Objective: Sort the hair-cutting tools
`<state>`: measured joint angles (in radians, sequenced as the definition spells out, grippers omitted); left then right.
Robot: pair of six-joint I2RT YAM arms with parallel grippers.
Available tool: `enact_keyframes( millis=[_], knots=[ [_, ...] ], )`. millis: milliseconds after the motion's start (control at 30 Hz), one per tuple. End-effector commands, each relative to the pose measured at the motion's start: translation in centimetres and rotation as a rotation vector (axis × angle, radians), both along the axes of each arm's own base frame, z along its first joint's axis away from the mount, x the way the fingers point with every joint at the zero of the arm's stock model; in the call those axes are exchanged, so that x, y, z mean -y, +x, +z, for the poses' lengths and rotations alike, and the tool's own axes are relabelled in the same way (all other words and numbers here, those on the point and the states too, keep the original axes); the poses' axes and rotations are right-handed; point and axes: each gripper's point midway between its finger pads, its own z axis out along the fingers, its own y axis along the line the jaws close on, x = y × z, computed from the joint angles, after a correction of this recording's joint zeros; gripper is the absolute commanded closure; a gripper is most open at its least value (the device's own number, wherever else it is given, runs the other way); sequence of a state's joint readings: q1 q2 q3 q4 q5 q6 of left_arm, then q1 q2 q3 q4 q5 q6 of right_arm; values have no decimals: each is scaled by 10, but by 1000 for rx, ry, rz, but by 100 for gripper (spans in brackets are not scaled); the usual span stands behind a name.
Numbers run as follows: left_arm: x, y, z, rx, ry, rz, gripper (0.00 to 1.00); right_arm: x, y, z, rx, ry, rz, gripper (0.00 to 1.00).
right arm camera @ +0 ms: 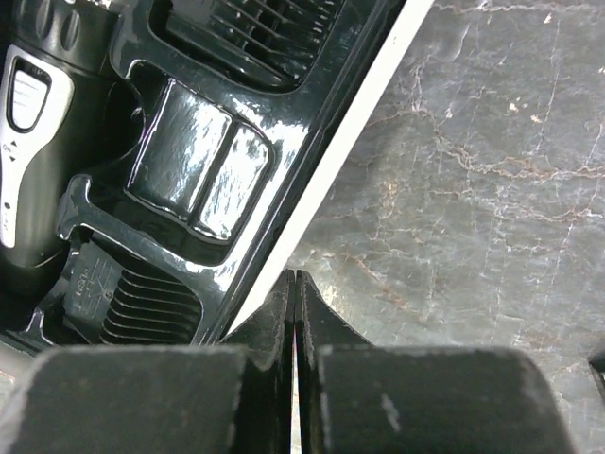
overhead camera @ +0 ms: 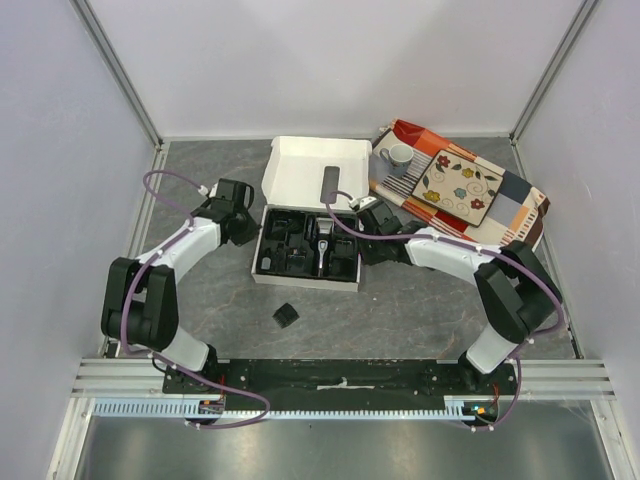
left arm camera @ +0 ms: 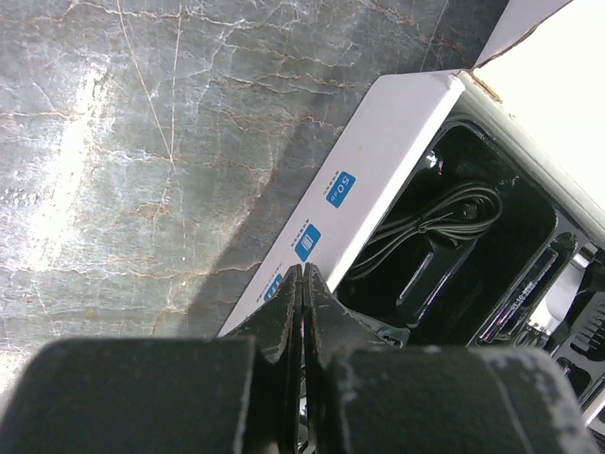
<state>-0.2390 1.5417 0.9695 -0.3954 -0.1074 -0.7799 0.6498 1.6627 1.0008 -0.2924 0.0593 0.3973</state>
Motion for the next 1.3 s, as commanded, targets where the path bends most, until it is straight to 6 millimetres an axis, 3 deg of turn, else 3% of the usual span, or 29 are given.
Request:
enact_keyframes(
  millis=[0, 67, 133, 233, 300, 333, 367, 433, 467, 567, 833, 1000, 1100, 1267],
  knots=[
    [12, 7, 43, 96, -14, -64, 98, -21, 5, 39, 79, 99, 7, 100],
    [0, -4, 48, 75, 37, -53, 98, -10, 9, 51, 118, 64, -28, 100],
    [-8, -15, 65, 104, 63, -54, 95, 5, 11, 58, 146, 9, -68, 89],
    [-18, -43, 82, 131, 77, -63, 75, 18, 9, 75, 188, -27, -81, 72],
    [-15, -63, 80, 118, 50, -98, 62, 25, 7, 87, 210, -32, -81, 67],
    [-14, -71, 94, 170, 35, -124, 57, 26, 4, 89, 210, -35, -76, 66],
    [-6, -79, 96, 169, 0, -173, 50, 26, 1, 96, 219, -18, -65, 65],
    [6, -92, 102, 188, -32, -285, 44, 28, -5, 98, 211, -20, -46, 61],
    [23, -102, 105, 187, -101, -378, 41, 27, -8, 101, 212, -7, -30, 60],
    [45, -120, 109, 179, -167, -538, 38, 29, -16, 103, 207, -6, 1, 54],
    [67, -158, 113, 141, -123, -783, 38, 31, -40, 88, 161, -36, 68, 52],
    [66, -160, 105, 115, 14, -869, 38, 29, -50, 79, 139, -40, 95, 51],
    [81, -163, 101, 132, 58, -968, 38, 27, -54, 74, 130, -40, 106, 51],
    [91, -151, 90, 186, 201, -1078, 37, 22, -63, 65, 113, -37, 124, 50]
  ],
)
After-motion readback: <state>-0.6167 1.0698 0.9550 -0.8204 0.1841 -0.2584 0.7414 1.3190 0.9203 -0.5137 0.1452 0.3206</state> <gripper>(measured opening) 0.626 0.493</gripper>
